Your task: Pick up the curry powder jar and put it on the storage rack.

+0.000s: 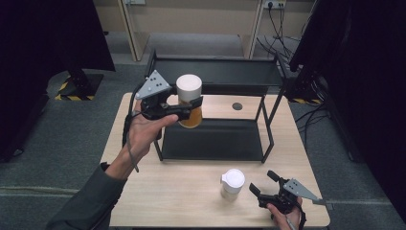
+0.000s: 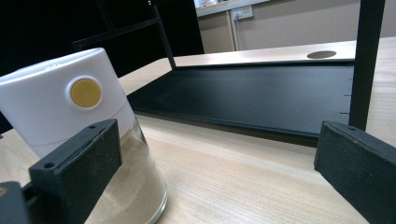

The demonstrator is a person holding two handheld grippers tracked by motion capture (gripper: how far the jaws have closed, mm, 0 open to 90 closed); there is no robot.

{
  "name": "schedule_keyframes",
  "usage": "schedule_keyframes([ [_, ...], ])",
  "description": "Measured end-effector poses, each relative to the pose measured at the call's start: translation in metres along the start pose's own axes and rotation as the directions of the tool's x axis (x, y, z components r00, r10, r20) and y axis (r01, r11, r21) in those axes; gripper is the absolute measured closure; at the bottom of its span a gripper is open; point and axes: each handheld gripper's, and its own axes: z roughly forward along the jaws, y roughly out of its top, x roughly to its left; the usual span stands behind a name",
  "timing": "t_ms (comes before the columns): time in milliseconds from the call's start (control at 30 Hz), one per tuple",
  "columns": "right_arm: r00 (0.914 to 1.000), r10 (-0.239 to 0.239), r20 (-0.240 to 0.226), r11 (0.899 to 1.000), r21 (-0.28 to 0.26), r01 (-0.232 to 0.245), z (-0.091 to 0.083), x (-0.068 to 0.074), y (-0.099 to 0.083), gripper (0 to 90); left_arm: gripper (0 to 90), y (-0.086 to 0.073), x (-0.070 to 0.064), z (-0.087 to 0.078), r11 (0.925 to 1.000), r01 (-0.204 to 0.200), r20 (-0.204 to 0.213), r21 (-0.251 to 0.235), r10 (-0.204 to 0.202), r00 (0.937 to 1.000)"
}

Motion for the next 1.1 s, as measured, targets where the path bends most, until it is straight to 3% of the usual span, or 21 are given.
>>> schedule_keyframes([
  [200, 1.0, 0.006, -0.005, 1.0, 0.0, -0.006, 0.0, -0.001, 0.0, 1.1, 35.2, 0.022, 0.005, 0.005, 1.0, -0.005, -0.015, 0.0, 0.005, 0.9999],
  [500, 0.9997, 0.02, -0.012, 1.0, -0.002, -0.02, 0.0, -0.002, -0.001, 1.0, 35.2, 0.051, 0.009, 0.013, 1.0, -0.004, -0.083, -0.007, 0.003, 0.9966],
  [800, 0.9996, 0.022, -0.015, 1.0, -0.001, -0.022, 0.001, -0.002, -0.001, 1.1, 35.2, 0.062, 0.013, 0.027, 0.9999, -0.001, -0.133, -0.012, 0.0, 0.9911],
  [1100, 0.9996, 0.021, -0.017, 1.0, -0.002, -0.021, 0.001, -0.003, -0.001, 1.1, 35.2, 0.064, 0.019, 0.046, 0.9998, -0.007, -0.203, -0.018, 0.003, 0.9792],
])
